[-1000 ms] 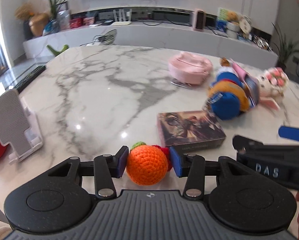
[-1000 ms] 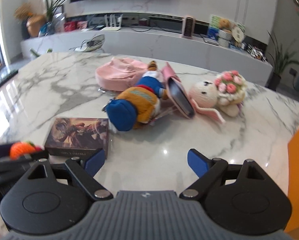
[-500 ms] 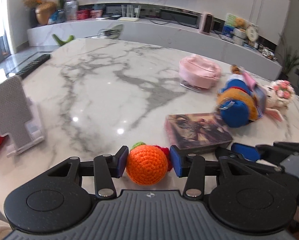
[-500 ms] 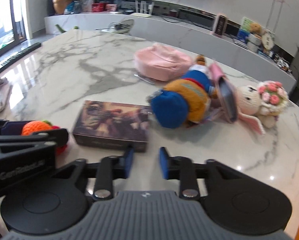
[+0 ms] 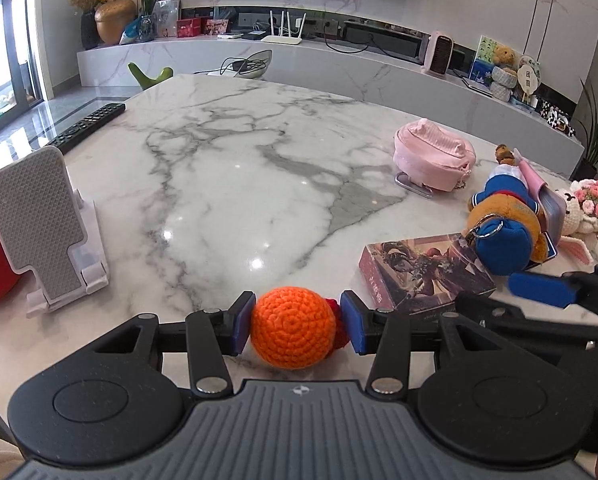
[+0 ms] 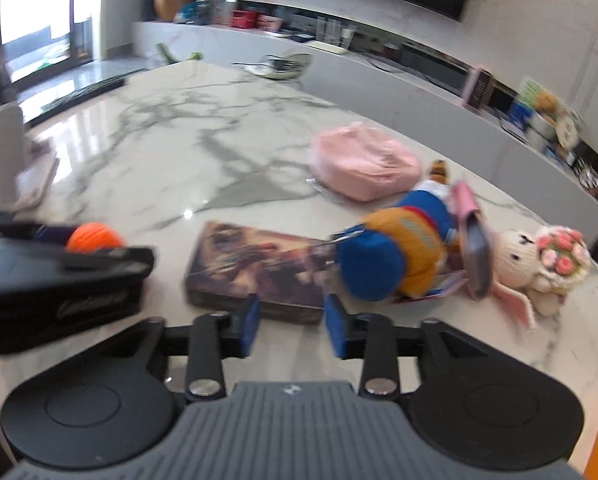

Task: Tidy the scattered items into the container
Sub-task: 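Lift the orange ball with the left tool while the right tool approaches the card box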

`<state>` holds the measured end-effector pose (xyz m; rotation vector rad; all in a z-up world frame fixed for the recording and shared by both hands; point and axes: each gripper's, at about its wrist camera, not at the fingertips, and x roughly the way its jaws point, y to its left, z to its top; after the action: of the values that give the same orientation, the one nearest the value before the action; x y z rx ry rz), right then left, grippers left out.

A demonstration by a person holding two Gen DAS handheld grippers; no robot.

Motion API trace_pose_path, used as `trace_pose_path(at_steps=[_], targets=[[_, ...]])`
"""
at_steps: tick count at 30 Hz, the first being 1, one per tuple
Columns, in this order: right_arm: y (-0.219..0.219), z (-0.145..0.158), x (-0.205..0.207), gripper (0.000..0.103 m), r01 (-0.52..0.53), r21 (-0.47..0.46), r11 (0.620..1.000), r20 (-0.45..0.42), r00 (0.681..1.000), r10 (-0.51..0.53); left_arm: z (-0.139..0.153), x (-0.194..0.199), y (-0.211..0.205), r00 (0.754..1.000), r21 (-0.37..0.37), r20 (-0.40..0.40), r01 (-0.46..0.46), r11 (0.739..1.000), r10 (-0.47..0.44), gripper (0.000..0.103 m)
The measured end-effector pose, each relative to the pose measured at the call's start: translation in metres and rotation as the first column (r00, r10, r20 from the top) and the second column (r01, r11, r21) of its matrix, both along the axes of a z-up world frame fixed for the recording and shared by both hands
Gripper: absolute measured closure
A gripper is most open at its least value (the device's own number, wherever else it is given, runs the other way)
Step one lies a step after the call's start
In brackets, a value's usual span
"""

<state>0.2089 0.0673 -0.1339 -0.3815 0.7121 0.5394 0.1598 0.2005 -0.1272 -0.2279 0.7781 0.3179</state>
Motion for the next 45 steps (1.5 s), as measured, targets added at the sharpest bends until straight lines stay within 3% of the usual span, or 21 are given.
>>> trace_pose_path(at_steps=[4,11,22,28,33,41,45], targets=[[0.004,0.005,0.012,0.054,0.048,0.033,0.998,0.005,0.999,-0.048,0.000,0.001,0.004,1.000,-0.018,0.004,-0.012,1.000,0.012,0.049],[0.036,0.007,0.026,0.059,0.016,0.048,0.999,0.024,1.000,-0.017,-0.001,0.001,0.015,0.999,-0.011,0.006,-0.037,0.999,0.037,0.049],[0.069,-0.013,0.043,0.061,-0.033,0.051,0.998,-0.017,0.999,0.034,-0.008,0.004,0.027,0.998,-0.012,-0.028,-0.060,0.998,0.060,0.049],[0.043,-0.013,0.039,0.060,0.008,0.051,0.999,-0.048,0.999,-0.005,-0.009,0.010,0.010,0.998,0.038,-0.055,0.020,0.999,-0.018,0.049],[0.016,-0.012,0.034,0.060,0.055,0.045,0.998,-0.075,0.996,-0.051,-0.010,0.012,-0.008,0.992,0.069,-0.075,0.105,0.992,-0.100,0.042],[-0.018,-0.014,0.011,0.060,0.131,-0.056,0.990,-0.069,0.988,-0.134,-0.009,0.009,-0.029,0.973,0.018,-0.064,0.224,0.974,-0.223,0.041],[-0.038,-0.004,0.003,0.060,0.184,-0.050,0.982,-0.065,0.980,-0.187,-0.002,0.004,-0.032,0.970,0.009,-0.021,0.242,0.970,-0.242,0.038]])
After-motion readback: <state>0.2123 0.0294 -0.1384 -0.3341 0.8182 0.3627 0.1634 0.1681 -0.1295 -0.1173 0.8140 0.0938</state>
